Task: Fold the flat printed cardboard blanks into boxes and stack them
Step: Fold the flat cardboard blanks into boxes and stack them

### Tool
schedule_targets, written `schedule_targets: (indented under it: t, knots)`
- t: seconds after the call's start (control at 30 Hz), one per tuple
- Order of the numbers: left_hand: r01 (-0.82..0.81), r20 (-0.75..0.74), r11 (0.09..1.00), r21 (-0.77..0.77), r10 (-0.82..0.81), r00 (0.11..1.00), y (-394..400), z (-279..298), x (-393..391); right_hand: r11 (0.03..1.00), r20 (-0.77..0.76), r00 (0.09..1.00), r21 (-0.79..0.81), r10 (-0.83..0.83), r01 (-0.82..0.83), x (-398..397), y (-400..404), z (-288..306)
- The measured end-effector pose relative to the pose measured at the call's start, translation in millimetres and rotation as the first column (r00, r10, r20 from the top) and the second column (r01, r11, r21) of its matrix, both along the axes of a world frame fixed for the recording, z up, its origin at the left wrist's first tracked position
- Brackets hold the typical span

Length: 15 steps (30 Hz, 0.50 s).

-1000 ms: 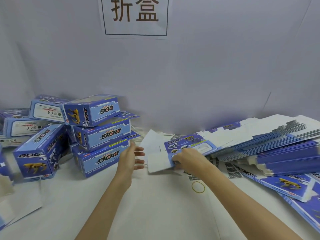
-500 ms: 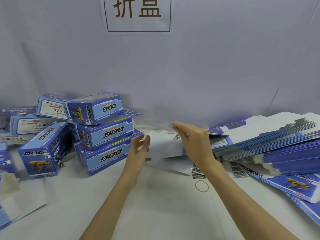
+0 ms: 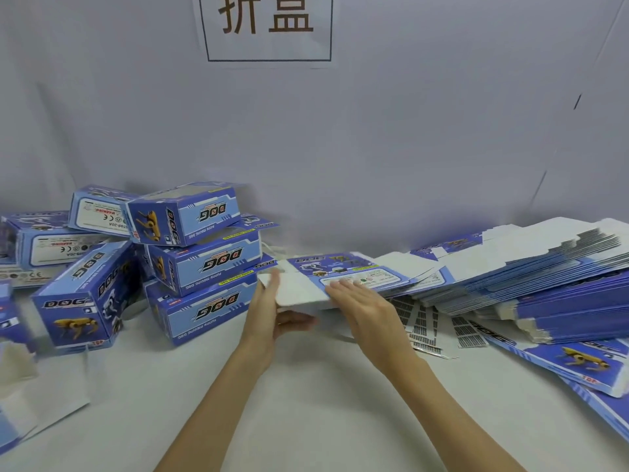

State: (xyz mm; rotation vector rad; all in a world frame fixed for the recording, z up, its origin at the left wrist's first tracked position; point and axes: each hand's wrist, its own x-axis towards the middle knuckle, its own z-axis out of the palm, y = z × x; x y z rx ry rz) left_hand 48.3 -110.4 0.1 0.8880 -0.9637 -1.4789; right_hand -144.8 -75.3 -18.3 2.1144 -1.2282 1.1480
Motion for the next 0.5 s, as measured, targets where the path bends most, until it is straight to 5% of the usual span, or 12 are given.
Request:
schedule_targets:
  t: [0.1, 0.23, 0.4, 0.5]
  knots:
    - [-0.038, -0.053, 0.993, -0.113, 0.032, 0.998, 3, 8, 1, 0.976, 0.222, 0.975, -0.206, -0.02, 0.067, 3, -4, 34]
    - [-0.074, 0.174, 0.876, -0.477, 0.177, 0.969, 2, 6, 4, 0.941, 0.555, 0.832, -0.296, 0.027, 0.167, -3, -6, 89]
    - [-0.168, 0.168, 0.754, -0.635, 0.348, 0.922, -2, 4, 6, 0.969, 0.647, 0.757, -0.232, 0.089, 0.085, -5, -1, 90]
    - [-0.279, 0.208, 0.691, -0.666, 0.532, 0.821, -4, 5, 15, 0.962, 0.553, 0.83, -0.259, 0.072, 0.089, -10, 2, 82]
